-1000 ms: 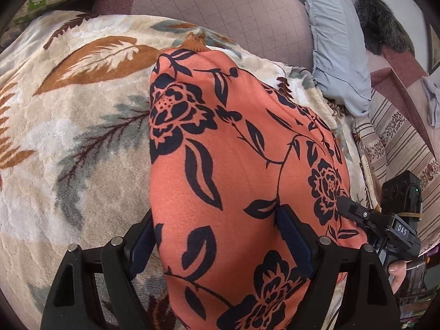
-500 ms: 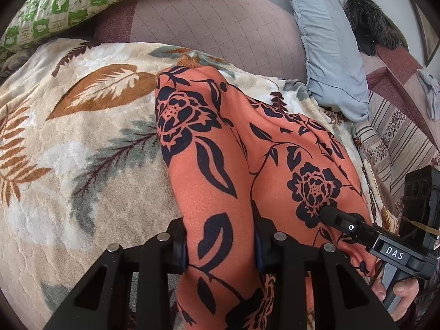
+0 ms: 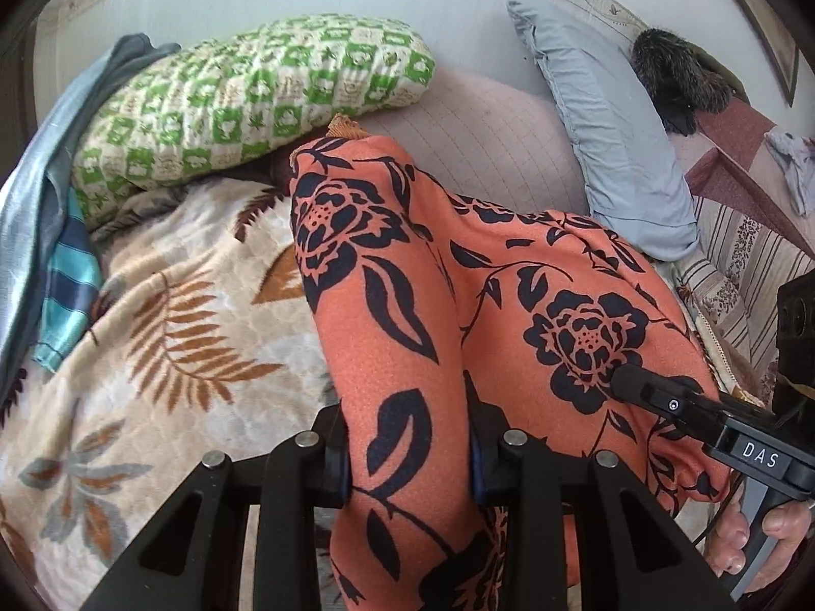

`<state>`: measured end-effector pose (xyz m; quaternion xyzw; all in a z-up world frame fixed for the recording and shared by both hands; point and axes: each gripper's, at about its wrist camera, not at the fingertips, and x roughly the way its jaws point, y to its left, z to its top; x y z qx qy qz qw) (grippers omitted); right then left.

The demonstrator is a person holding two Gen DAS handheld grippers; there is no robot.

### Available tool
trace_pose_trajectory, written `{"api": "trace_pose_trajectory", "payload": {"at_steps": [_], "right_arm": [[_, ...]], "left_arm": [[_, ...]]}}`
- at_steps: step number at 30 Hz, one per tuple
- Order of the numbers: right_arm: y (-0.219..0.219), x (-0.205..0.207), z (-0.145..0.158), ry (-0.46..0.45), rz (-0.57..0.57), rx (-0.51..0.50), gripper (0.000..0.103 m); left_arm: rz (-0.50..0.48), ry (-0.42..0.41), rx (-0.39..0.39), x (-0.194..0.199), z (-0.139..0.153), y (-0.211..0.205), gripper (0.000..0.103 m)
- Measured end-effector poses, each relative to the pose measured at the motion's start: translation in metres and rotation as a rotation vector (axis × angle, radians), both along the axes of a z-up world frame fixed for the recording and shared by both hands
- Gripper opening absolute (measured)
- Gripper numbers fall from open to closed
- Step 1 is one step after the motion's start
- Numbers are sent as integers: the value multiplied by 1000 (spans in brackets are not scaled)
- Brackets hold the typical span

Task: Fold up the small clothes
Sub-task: 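Close both grippers on the folded shirt edge and lift it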

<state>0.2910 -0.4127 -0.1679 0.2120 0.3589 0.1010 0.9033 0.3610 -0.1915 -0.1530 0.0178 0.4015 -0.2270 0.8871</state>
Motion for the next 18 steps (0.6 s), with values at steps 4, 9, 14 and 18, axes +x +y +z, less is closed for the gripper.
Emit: {"api": "trace_pose_trajectory", "payload": {"at_steps": [4,9,14,18], "right_arm": [[33,-11,18,-54,42,-4,31],[56,-32,26,-82,74,38,31],[72,-51,27,-82,89,28,31],[75,-63,14,-59,66,51,31]], "left_arm": [[22,-57,37,-18,23,29,34],[31,-129,97,-48,39,56,34],[41,-133,107,-66,37,69,34],[33,-134,113,-75,28,73,34]]}}
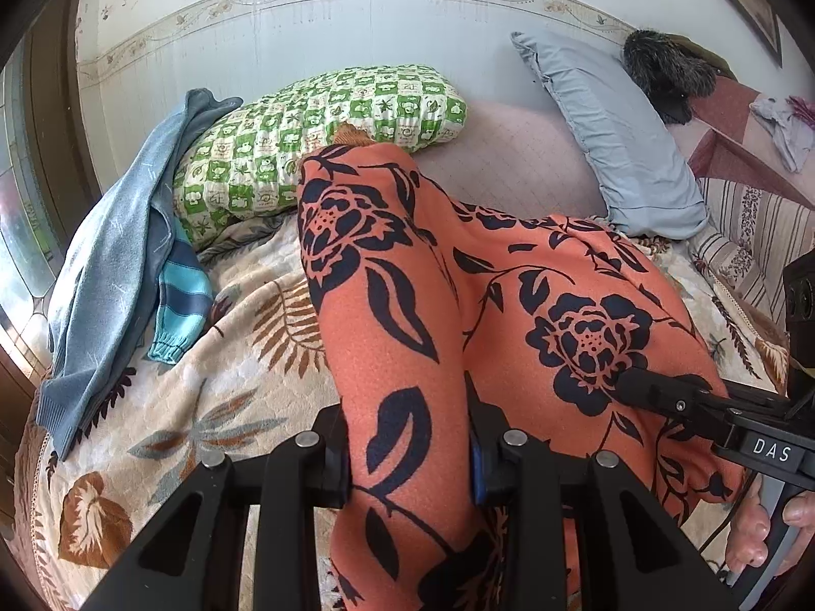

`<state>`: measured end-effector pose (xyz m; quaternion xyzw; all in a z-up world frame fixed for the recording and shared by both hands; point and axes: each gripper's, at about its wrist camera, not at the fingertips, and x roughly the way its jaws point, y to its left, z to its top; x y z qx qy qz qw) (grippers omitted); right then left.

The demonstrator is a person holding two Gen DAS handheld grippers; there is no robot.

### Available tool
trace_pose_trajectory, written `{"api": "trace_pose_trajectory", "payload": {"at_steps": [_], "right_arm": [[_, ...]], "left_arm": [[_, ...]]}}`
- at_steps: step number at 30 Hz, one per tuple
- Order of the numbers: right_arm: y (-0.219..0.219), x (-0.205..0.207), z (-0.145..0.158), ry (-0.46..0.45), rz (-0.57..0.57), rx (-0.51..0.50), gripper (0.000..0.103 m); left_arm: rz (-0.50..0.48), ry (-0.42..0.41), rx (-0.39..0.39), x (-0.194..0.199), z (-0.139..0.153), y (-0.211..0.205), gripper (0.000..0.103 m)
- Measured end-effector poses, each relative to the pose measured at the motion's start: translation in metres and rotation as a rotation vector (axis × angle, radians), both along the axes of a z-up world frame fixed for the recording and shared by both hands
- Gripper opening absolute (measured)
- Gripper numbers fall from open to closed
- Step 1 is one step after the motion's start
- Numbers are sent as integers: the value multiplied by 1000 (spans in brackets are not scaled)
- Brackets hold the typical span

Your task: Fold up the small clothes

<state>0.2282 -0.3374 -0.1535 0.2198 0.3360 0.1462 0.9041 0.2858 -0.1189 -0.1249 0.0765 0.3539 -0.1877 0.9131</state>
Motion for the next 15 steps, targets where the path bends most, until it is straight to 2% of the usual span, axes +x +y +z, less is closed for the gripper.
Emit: {"api": "trace_pose_trajectory", "payload": {"at_steps": [6,15], "right_arm": [[2,2,-17,44,-12,-8,31],[4,16,-31,62,-13,-9,31]], "left_arm": [[2,32,-1,4,-19,0,34],[14,48,13,20,-34,-2,34]]}}
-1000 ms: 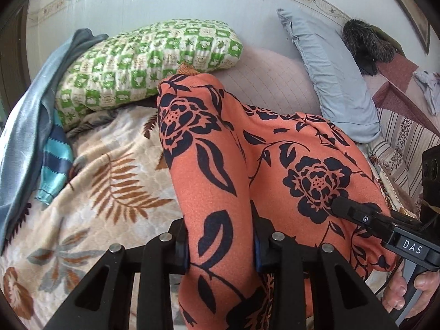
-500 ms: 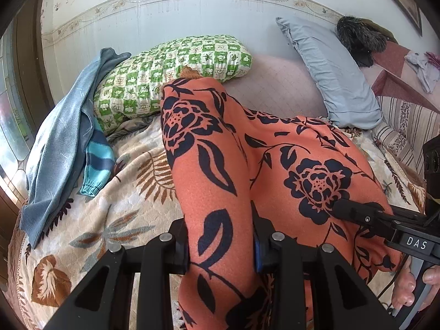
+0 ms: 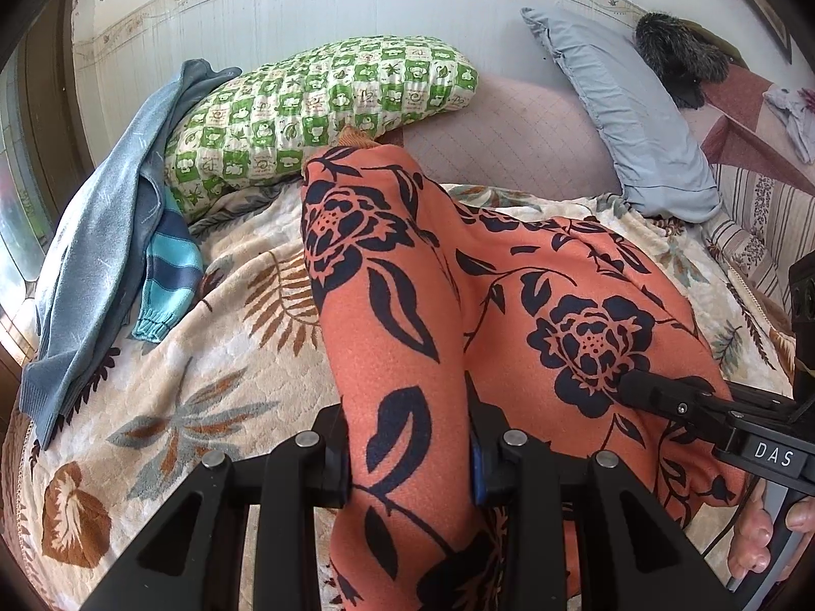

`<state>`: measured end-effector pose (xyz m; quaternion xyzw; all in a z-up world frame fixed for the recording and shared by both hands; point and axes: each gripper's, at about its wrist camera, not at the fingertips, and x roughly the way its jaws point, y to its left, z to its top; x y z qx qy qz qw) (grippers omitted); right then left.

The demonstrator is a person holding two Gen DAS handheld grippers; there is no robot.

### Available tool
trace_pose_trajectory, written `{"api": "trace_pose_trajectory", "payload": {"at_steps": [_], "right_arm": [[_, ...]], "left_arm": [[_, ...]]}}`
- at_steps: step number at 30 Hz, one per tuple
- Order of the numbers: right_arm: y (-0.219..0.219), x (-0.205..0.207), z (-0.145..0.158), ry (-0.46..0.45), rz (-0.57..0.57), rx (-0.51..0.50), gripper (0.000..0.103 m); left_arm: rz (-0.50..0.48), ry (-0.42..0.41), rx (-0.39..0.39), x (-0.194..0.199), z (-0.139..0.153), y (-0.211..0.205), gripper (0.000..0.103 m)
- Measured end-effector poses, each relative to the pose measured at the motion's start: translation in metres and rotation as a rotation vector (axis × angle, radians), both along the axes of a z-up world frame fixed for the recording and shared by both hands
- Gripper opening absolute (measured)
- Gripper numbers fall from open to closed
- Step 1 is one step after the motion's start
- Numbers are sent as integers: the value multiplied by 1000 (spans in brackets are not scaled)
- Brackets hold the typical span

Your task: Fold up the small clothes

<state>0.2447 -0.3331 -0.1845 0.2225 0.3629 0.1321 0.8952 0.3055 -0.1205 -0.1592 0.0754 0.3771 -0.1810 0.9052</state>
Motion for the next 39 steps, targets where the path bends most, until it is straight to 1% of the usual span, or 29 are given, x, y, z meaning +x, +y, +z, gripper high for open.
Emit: {"api": "trace_pose_trajectory", "payload": {"at_steps": [8,12,13,14,15,16,17,18,19,22,27,29,32,35,37,38,39], "right_arm": [[1,16,-16,13,-19,-7,31],[3,30,-32,54,-22,-19,31],[4,36,-39,84,-18,-24,31],[5,42,-47,125,-13,-31,34],[6,47,-56,170,-14,-41,34],[5,49,-62,195,-22,-47,38],[4,49,-63,194,-35,-51,50],[3,49,-61,195,-54,-72,57],[4,49,-58,192,-58,-93,63],[3,45,-48,162,-51,-117,63],[-2,37,-30,110,-69,-152,63],[-4,31,-20,73,-89,-182,63],[-6,22,-3,-7,-110,-215,63],[0,14,10,-88,-74,-220,61],[11,12,13,-96,-35,-254,46],[18,13,10,-88,-15,-271,32],[23,13,7,-76,1,-283,31]], "left_arm": [[11,9,15,17,-17,-3,34],[25,37,45,31,-39,-5,36],[36,55,63,34,-46,-6,40],[45,77,92,38,-55,-8,44],[52,92,123,41,-63,-9,47],[61,88,135,42,-68,-8,53],[71,75,141,42,-68,-7,60],[81,59,151,41,-66,-6,64],[87,37,162,40,-62,-6,64],[88,-28,196,32,-54,-8,64],[77,-54,193,27,-46,-7,64],[86,-65,194,26,-44,-5,64],[103,-68,182,27,-41,-1,64],[115,-67,184,29,-42,1,64],[124,-63,188,30,-43,2,64],[130,-60,191,30,-44,3,64],[134,-57,192,31,-45,3,64]]}}
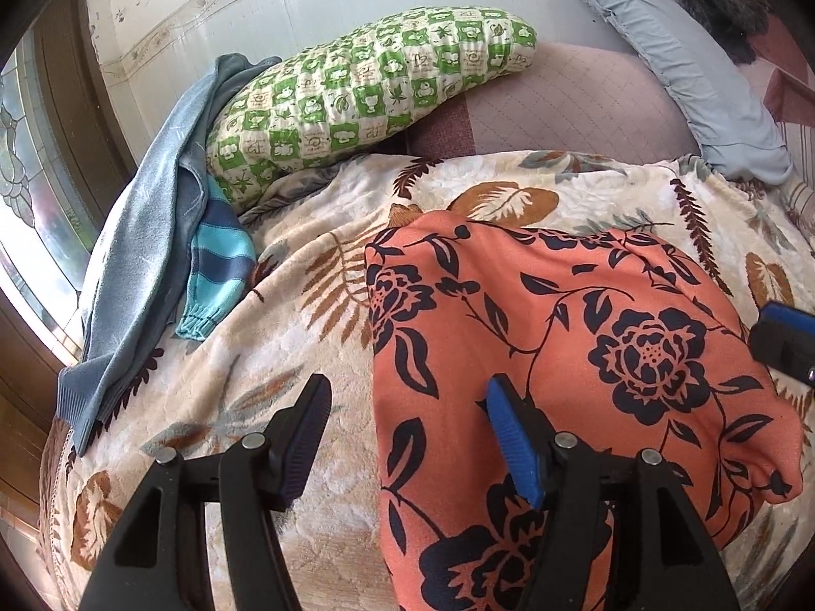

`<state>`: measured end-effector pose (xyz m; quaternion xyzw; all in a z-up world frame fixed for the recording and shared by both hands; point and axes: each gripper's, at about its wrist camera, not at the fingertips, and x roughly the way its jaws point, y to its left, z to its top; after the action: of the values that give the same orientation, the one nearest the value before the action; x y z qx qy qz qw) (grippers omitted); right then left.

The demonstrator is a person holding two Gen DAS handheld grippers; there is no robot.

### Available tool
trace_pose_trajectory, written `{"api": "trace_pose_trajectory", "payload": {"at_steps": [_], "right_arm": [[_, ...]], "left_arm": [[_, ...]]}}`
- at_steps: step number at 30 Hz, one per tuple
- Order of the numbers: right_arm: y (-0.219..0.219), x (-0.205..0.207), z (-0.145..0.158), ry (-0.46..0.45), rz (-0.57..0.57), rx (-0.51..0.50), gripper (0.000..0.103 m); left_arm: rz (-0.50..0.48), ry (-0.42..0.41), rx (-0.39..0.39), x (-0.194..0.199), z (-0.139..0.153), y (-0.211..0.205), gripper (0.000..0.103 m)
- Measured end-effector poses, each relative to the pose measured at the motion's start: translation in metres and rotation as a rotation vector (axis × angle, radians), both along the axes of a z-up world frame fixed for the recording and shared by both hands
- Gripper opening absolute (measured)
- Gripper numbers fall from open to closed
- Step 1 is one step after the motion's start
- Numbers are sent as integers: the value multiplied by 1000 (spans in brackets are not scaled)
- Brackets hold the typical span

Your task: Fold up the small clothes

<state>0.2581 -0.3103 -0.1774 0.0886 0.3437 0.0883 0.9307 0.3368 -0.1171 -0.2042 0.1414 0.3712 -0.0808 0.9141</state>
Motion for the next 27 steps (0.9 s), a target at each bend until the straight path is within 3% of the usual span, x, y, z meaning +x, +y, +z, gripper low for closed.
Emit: {"api": "trace_pose_trajectory", "payload": {"at_steps": [2,11,20,27], "right_arm": [[7,2,-9,31,19,-14,25],[15,19,-52,206,29,-27,25],[6,21,-55,229,19,49,25],[-1,10,-42,176,18,94,25]], "left_arm": [[7,5,0,1,-2,1,66],[10,12,2,5,-6,3,68],[4,21,11,4,-9,1,69],[21,15,4,0,-3,4,69]]}}
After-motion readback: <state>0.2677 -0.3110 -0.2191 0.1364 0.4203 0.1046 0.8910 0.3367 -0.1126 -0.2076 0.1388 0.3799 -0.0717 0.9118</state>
